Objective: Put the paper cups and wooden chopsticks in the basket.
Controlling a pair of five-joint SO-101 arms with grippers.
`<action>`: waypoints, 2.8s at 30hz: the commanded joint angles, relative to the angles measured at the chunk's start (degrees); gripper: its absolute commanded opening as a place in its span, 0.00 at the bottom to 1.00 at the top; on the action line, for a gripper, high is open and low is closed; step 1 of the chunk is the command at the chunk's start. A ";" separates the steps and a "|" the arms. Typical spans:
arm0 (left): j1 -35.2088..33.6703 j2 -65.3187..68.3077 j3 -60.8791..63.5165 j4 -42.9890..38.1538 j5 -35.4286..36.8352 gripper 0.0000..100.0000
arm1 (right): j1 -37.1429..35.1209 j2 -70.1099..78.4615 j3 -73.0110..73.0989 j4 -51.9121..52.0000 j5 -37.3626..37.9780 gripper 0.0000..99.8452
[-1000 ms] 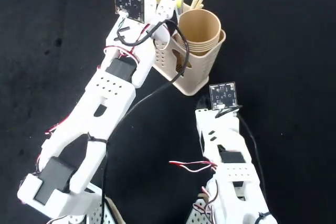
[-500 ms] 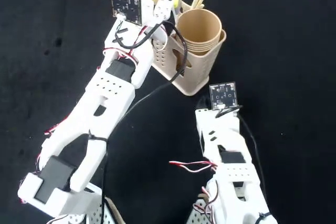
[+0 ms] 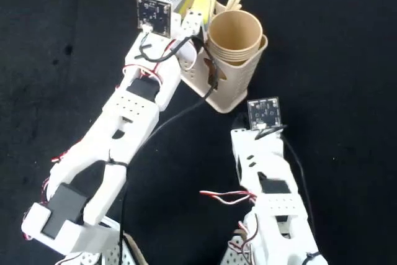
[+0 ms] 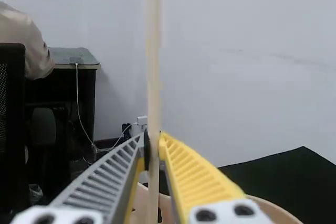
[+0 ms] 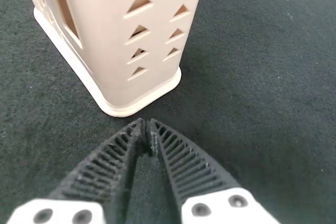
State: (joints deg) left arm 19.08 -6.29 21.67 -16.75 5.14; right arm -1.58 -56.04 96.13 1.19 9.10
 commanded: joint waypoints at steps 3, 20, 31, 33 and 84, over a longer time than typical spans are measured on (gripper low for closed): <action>1.01 -6.07 -2.95 15.56 0.70 0.15 | 0.53 -0.84 -0.04 -0.18 0.53 0.01; -3.56 -29.54 -13.41 66.99 -6.51 0.17 | 2.11 -0.84 -0.04 -0.18 0.53 0.01; -21.05 -57.23 16.22 74.73 -17.76 0.03 | 2.11 -3.38 0.04 0.44 0.09 0.01; -24.22 -64.79 25.27 74.46 -20.31 0.04 | 2.20 -6.81 0.13 3.52 0.09 0.01; -36.62 -98.02 75.74 86.15 -21.27 0.03 | 0.53 -46.73 0.66 70.59 0.35 0.01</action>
State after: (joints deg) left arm -22.07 -103.60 96.57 68.79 -15.60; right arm -0.70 -102.55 97.01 71.52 9.10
